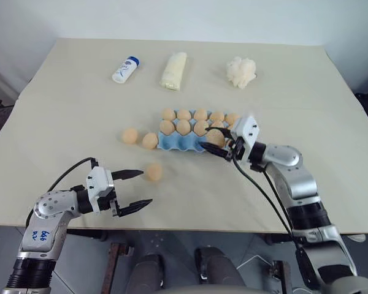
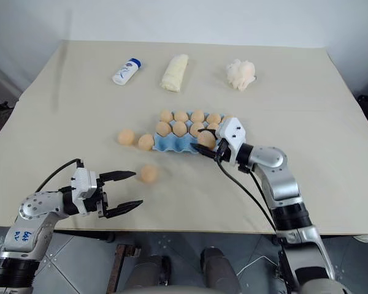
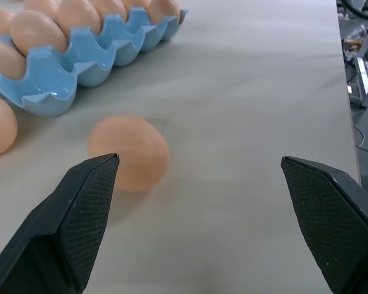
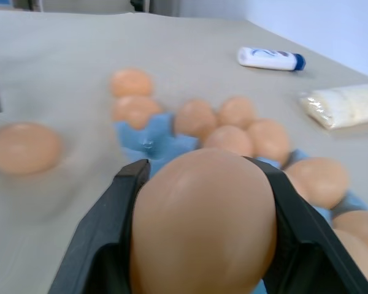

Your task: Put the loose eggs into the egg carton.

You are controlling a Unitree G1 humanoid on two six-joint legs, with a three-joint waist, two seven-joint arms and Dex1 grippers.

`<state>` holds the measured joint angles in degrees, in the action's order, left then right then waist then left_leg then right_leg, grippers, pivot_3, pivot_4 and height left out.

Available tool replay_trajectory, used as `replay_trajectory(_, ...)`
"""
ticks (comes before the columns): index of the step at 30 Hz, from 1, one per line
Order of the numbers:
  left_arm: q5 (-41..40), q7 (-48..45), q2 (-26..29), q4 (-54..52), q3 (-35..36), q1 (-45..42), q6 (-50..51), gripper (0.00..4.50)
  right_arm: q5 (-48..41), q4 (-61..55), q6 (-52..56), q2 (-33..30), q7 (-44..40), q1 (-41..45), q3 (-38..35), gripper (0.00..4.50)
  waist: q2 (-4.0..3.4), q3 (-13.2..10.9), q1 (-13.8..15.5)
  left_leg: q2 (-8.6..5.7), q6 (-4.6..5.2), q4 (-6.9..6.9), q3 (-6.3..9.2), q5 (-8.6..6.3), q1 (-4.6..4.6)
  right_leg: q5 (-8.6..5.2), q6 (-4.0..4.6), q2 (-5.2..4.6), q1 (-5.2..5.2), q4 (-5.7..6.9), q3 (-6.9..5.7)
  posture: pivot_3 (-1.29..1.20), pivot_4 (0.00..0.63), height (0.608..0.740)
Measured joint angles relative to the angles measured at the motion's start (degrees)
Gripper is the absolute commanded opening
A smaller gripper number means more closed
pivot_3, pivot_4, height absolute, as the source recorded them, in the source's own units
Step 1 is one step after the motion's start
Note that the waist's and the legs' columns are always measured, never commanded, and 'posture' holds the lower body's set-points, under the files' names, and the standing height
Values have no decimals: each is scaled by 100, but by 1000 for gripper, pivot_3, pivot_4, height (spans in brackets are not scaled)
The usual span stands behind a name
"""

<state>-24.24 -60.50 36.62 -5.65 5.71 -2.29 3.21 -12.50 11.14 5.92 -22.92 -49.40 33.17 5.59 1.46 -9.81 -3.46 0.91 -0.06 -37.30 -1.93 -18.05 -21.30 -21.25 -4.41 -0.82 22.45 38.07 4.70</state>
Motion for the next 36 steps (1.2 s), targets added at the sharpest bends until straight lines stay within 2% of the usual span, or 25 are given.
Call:
replay_trajectory(7,-4,123,-6,-22,64,18,1,4500,183,773,-477,77,-74,30,19,4322,-1,0,-8,0,2,4,-5,-2,-5,0,-1,-2,6,-1,-2,0,150,740)
replay_trajectory(8,-4,147,-6,-34,70,45,5,4500,177,765,-493,76,-102,30,16,4480,-1,0,-21,0,2,5,-6,-2,-6,0,-1,-2,6,0,-1,0,150,740)
replay_trajectory(12,-51,299,-6,-81,184,122,135,4500,-180,21,-443,-85,-385,-252,-137,4480,-2,-1,-5,2,2,6,-1,-2,-6,0,-1,-1,6,-1,-7,0,150,740)
replay_trajectory(17,-149,339,122,-85,671,429,206,4500,-797,-1239,-319,-925,-1109,-1323,-453,4480,-1,-1,48,1,8,7,8,-6,-6,0,-1,-10,-9,-20,-24,0,150,740)
replay_trajectory(21,-223,192,382,101,984,556,205,4500,-1103,-1505,-419,-1099,-1405,-2097,-779,4480,-1,-1,29,-1,8,7,4,-5,0,0,-1,-12,-13,-20,-24,0,150,740)
replay_trajectory(26,-232,35,609,860,1405,557,74,4500,-1286,-1577,-515,-1431,-1733,-2862,-1092,4480,-10,-7,7,-1,7,3,-4,3,8,0,3,-14,-16,-16,-23,0,150,740)
replay_trajectory(32,-229,-127,592,874,1300,260,16,4500,-1151,-1576,-957,-1433,-1733,-3047,-1116,4480,-10,-7,27,-5,11,-2,-2,6,19,2,5,-25,-34,-19,-31,0,150,740)
replay_trajectory(36,-180,103,84,603,544,-385,357,4500,-1164,-1660,-937,-1436,-1678,-3137,-1124,4480,-12,-7,112,-10,11,-6,10,6,11,3,2,-32,-34,-20,-54,0,150,740)
